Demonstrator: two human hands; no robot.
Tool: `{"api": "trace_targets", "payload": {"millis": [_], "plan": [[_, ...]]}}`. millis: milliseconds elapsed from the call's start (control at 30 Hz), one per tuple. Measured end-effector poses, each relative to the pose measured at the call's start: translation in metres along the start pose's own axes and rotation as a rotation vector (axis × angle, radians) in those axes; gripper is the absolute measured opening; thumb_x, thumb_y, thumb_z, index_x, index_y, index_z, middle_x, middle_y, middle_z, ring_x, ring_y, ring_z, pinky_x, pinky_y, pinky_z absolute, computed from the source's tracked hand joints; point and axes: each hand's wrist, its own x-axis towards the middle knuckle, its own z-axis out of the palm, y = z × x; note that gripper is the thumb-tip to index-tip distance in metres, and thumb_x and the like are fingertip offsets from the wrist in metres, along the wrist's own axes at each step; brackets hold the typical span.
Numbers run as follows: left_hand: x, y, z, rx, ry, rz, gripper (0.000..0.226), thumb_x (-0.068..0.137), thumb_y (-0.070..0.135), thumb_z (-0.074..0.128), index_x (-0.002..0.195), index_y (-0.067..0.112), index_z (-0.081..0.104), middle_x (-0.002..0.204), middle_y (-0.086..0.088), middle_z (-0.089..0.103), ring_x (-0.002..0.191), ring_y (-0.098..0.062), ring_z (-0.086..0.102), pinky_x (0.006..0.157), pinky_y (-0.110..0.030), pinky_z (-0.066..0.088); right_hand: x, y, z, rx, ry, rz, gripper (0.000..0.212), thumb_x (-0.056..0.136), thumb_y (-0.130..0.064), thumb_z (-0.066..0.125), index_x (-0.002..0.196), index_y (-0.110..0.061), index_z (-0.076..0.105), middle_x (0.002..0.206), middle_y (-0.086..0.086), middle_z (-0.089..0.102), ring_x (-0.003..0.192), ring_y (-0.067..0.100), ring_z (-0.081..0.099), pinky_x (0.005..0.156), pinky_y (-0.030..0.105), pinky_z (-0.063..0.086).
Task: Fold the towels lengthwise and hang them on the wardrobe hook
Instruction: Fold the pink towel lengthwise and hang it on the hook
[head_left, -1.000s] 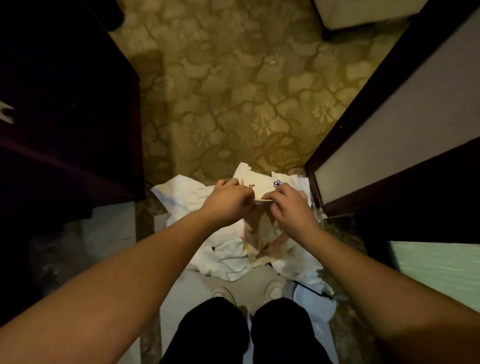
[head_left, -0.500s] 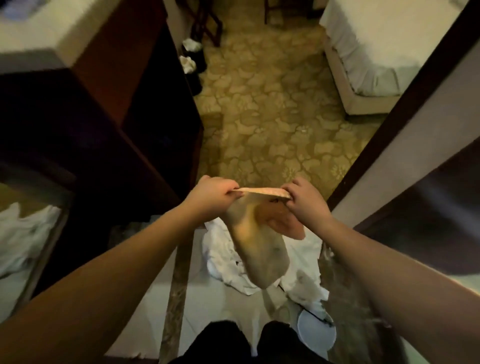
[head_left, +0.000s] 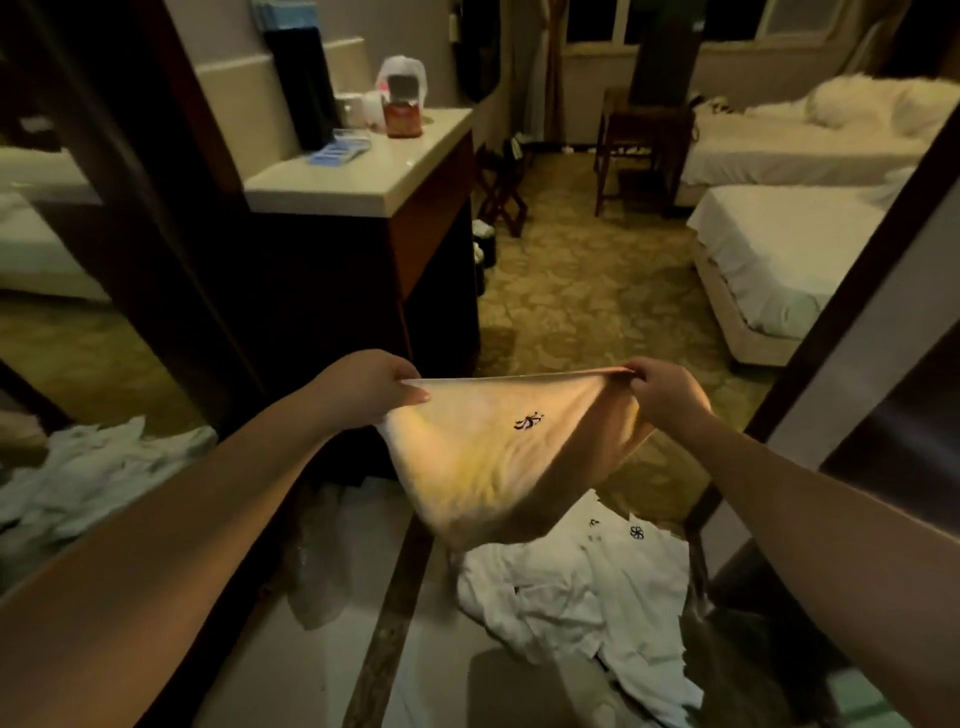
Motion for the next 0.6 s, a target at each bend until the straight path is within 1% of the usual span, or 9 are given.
{"api": "trace_targets", "payload": {"millis": [100, 200, 267, 300, 367, 433, 467, 533, 600], "plan": [[-0.044, -0.035, -0.018, 0.017, 0.015, -0.033, 0.032, 0.1, 0.034, 0.054, 0.116, 0.01, 0.068, 0.095, 0.0, 0.062, 0.086, -0.014, 0.059, 0.069, -0.027, 0.043, -0.023, -0.04, -0.009, 0.041, 0.029, -0.026, 0.039, 0.094, -0.008, 0.05, 0.126, -0.018, 0.068, 0.126, 0.011, 0.068, 0.113, 0.03, 0.061, 0.092, 0.036, 0.046], [-0.088, -0.065, -0.033, -0.066, 0.015, -0.101, 0.028, 0.098, 0.035, 0.057, 0.113, 0.013, 0.067, 0.099, 0.0, 0.062, 0.087, -0.014, 0.057, 0.068, -0.029, 0.042, -0.051, -0.071, -0.019, 0.049, 0.052, -0.04, 0.039, 0.095, -0.007, 0.05, 0.128, -0.019, 0.067, 0.13, 0.009, 0.066, 0.12, 0.029, 0.058, 0.094, 0.032, 0.043], [-0.12, -0.077, -0.036, -0.182, 0.074, -0.143, 0.022, 0.097, 0.035, 0.06, 0.108, 0.017, 0.067, 0.1, 0.001, 0.063, 0.088, -0.014, 0.058, 0.068, -0.029, 0.04, -0.073, -0.086, -0.025, 0.042, 0.058, -0.068, 0.038, 0.096, -0.008, 0.049, 0.129, -0.019, 0.067, 0.132, 0.009, 0.065, 0.122, 0.03, 0.057, 0.097, 0.033, 0.042], [-0.133, -0.08, -0.036, -0.274, 0.119, -0.162, 0.017, 0.095, 0.034, 0.062, 0.102, 0.019, 0.067, 0.098, 0.001, 0.064, 0.086, -0.014, 0.059, 0.068, -0.029, 0.04, -0.081, -0.092, -0.028, 0.04, 0.064, -0.091, 0.037, 0.096, -0.009, 0.049, 0.127, -0.019, 0.067, 0.131, 0.009, 0.065, 0.122, 0.031, 0.057, 0.097, 0.033, 0.042], [-0.166, -0.084, -0.032, -0.609, 0.218, -0.208, 0.008, 0.093, 0.028, 0.066, 0.091, 0.021, 0.068, 0.092, 0.003, 0.067, 0.084, -0.01, 0.06, 0.07, -0.025, 0.041, -0.1, -0.1, -0.032, 0.063, 0.073, -0.14, 0.034, 0.097, -0.012, 0.049, 0.122, -0.019, 0.07, 0.127, 0.008, 0.067, 0.119, 0.029, 0.058, 0.091, 0.03, 0.041], [-0.2, -0.085, -0.031, -0.936, 0.261, -0.221, 0.01, 0.092, 0.023, 0.067, 0.085, 0.018, 0.071, 0.084, 0.002, 0.071, 0.08, -0.008, 0.065, 0.073, -0.02, 0.042, -0.119, -0.107, -0.038, 0.075, 0.067, -0.165, 0.028, 0.1, -0.02, 0.05, 0.117, -0.018, 0.072, 0.119, 0.009, 0.07, 0.11, 0.028, 0.06, 0.08, 0.027, 0.036], [-0.211, -0.087, -0.031, -1.03, 0.26, -0.208, 0.013, 0.092, 0.023, 0.066, 0.084, 0.018, 0.074, 0.084, 0.002, 0.074, 0.079, -0.007, 0.069, 0.076, -0.021, 0.043, -0.125, -0.11, -0.04, 0.072, 0.061, -0.173, 0.028, 0.101, -0.025, 0.05, 0.115, -0.018, 0.073, 0.115, 0.01, 0.07, 0.104, 0.027, 0.06, 0.077, 0.028, 0.035], [-0.243, -0.088, -0.026, -1.219, 0.295, -0.192, 0.018, 0.094, 0.02, 0.061, 0.086, 0.015, 0.076, 0.086, 0.0, 0.076, 0.081, -0.011, 0.072, 0.081, -0.027, 0.05, -0.147, -0.118, -0.048, 0.06, 0.038, -0.203, 0.027, 0.1, -0.033, 0.05, 0.106, -0.022, 0.073, 0.107, 0.009, 0.071, 0.091, 0.022, 0.058, 0.071, 0.031, 0.038], [-0.277, -0.083, -0.023, -1.355, 0.367, -0.211, 0.016, 0.097, 0.017, 0.057, 0.094, 0.008, 0.07, 0.083, -0.003, 0.074, 0.079, -0.015, 0.071, 0.077, -0.031, 0.055, -0.172, -0.126, -0.054, 0.043, 0.029, -0.248, 0.027, 0.1, -0.037, 0.051, 0.095, -0.021, 0.071, 0.099, 0.009, 0.07, 0.083, 0.02, 0.056, 0.065, 0.032, 0.038]]}}
